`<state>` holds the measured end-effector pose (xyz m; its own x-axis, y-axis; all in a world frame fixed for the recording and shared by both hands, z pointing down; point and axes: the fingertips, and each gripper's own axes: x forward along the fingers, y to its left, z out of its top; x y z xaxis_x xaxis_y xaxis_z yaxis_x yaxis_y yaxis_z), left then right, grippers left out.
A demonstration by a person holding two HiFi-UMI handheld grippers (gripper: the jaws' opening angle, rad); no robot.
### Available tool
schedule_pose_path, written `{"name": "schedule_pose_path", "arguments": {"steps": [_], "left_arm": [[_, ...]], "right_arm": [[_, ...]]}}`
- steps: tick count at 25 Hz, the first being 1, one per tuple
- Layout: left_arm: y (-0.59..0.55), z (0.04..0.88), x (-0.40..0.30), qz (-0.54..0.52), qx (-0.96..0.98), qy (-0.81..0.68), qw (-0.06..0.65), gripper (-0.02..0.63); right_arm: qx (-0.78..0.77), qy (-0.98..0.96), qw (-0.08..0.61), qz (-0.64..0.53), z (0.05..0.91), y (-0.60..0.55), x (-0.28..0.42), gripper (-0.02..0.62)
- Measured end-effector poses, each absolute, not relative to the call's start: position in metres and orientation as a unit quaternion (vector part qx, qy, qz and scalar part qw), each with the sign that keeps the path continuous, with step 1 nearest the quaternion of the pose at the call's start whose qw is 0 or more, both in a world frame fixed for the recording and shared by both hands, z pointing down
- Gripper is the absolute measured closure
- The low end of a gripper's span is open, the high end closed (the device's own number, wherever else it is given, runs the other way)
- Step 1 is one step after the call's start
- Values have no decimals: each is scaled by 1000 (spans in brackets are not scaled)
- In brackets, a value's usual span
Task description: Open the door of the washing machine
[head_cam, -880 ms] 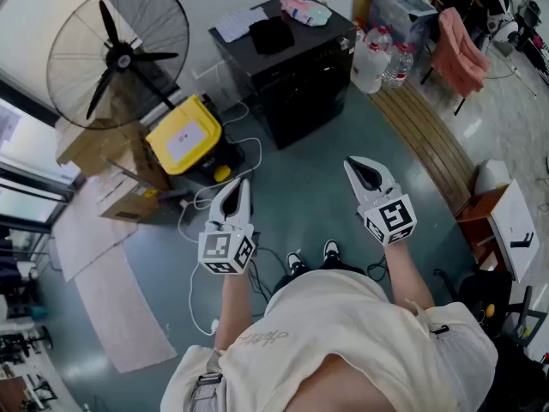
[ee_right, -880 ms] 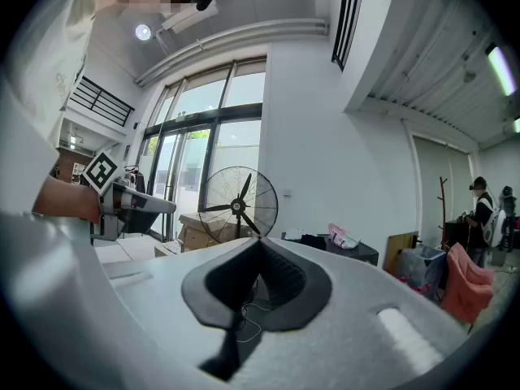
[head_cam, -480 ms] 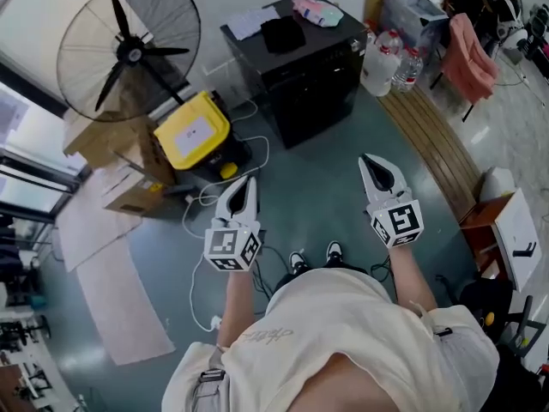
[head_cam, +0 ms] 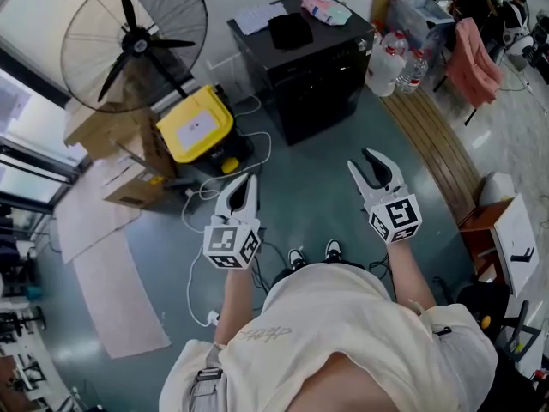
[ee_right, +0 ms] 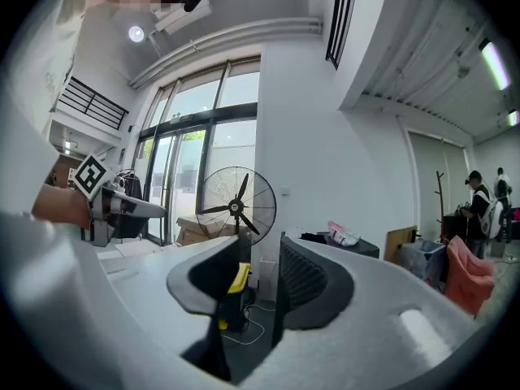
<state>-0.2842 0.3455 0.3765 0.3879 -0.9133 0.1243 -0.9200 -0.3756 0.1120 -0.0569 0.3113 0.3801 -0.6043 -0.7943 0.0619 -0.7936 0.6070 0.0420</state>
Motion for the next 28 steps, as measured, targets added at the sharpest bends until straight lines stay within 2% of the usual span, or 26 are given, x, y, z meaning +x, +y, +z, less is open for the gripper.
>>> {"name": "schedule_pose_path", "arguments": {"steps": [3, 17, 28], "left_arm": [[343, 377, -293, 20, 827, -556, 82, 589], [325, 377, -322, 15, 846, -528, 75, 589], [311, 414, -353, 6, 830, -544, 123, 588]], "right_arm": [[439, -897, 43, -3, 380, 309, -63, 411], [452, -889, 72, 5, 391, 303, -99, 410], [440, -890, 119, 24, 423, 303, -119, 408]]}}
